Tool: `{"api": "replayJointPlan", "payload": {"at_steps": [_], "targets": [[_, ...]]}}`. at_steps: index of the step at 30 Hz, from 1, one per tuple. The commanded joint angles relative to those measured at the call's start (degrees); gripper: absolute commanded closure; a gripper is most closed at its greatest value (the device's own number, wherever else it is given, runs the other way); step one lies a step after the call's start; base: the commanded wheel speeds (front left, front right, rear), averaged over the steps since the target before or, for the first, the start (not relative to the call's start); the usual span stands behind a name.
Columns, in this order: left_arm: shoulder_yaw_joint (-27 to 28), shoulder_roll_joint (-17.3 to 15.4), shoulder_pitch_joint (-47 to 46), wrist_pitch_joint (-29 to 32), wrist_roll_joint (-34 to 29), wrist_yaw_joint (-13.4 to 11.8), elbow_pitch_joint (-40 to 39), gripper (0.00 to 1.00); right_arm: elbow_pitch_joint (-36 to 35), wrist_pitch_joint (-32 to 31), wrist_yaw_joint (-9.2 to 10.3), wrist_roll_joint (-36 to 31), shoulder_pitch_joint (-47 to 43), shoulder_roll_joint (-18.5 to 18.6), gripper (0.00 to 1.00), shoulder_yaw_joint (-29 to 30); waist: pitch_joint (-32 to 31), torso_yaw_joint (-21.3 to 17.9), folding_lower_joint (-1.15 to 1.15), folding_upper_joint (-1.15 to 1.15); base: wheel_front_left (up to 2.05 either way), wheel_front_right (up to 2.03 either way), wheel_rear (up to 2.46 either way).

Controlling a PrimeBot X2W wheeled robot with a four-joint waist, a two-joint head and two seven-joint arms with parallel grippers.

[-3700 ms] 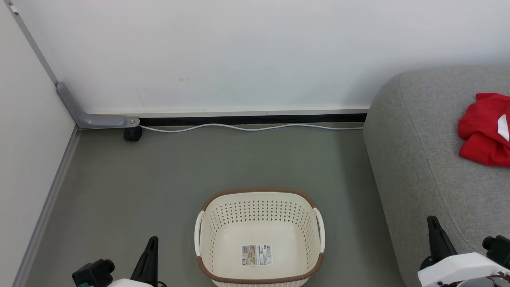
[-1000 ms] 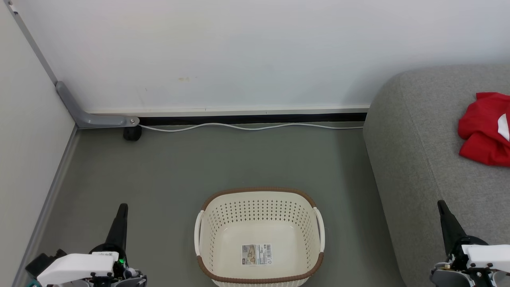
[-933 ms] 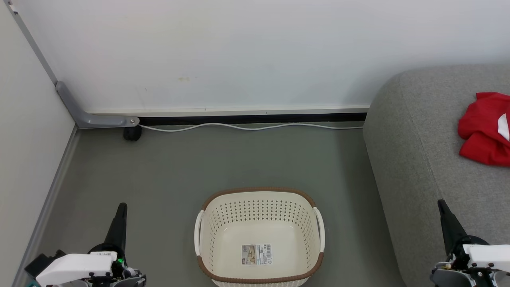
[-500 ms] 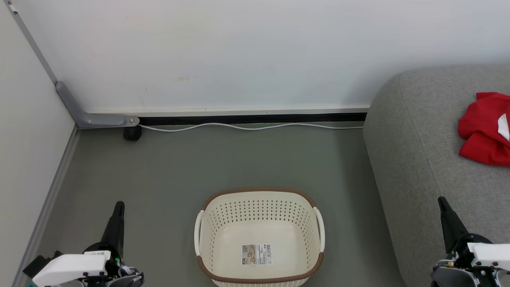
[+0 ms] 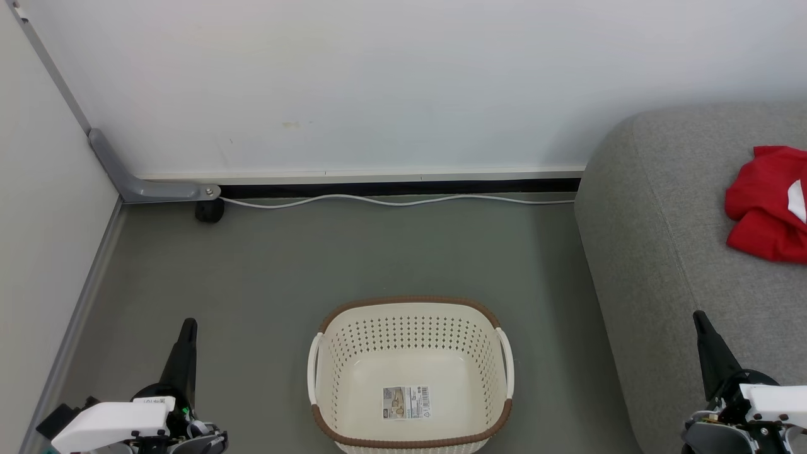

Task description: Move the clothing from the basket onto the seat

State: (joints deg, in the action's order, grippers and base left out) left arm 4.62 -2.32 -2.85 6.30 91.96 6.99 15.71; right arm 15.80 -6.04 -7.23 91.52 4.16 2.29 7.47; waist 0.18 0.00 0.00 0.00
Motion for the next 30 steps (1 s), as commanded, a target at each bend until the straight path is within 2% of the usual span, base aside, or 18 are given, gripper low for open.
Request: {"api": "replayJointPlan", "payload": {"at_steps": [1, 30], "targets": [[1.90, -0.55, -3.34, 0.19, 0.21, 0.49, -1.64, 1.00, -1.78, -0.46, -0.25, 0.63, 2.03, 0.59, 1.00, -0.93, 0.00, 0.00, 0.00, 0.00, 0.00, 0.00, 0.00], [1.89, -0.55, -3.34, 0.18, 0.21, 0.49, -1.65, 1.00, -1.78, -0.45, -0.25, 0.64, 2.03, 0.59, 1.00, -0.94, 0.00, 0.00, 0.00, 0.00, 0.00, 0.00, 0.00]]}}
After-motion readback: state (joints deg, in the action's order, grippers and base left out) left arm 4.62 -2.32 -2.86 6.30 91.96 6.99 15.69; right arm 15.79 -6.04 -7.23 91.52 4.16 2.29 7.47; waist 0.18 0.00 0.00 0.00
